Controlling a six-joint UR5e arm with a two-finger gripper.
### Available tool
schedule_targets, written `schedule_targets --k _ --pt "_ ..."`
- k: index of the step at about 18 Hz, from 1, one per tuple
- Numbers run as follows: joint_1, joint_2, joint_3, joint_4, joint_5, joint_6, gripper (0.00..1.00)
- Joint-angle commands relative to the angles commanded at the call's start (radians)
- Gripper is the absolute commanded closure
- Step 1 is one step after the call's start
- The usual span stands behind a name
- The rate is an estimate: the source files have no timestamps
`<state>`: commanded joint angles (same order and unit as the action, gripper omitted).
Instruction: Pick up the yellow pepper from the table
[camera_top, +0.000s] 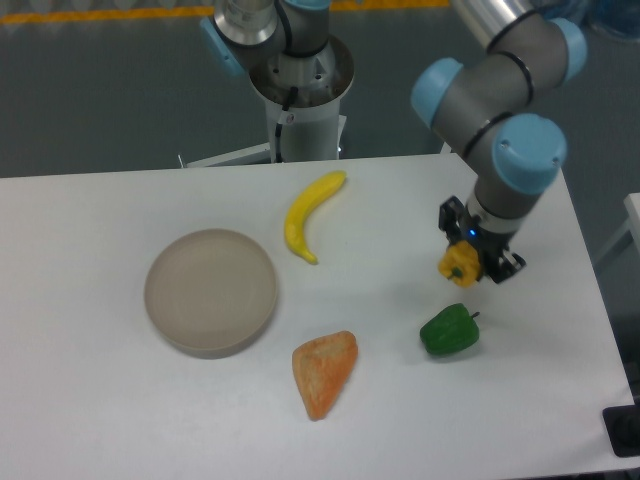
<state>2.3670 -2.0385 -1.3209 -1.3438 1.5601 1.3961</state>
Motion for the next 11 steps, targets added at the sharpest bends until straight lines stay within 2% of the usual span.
schedule_targets --k 2,11 --pt "-0.023 -0.025 0.028 0.002 0.008 -0.005 0.79" --pt "-0.043 -0.043 0.028 0.035 0.009 -0.006 0.78"
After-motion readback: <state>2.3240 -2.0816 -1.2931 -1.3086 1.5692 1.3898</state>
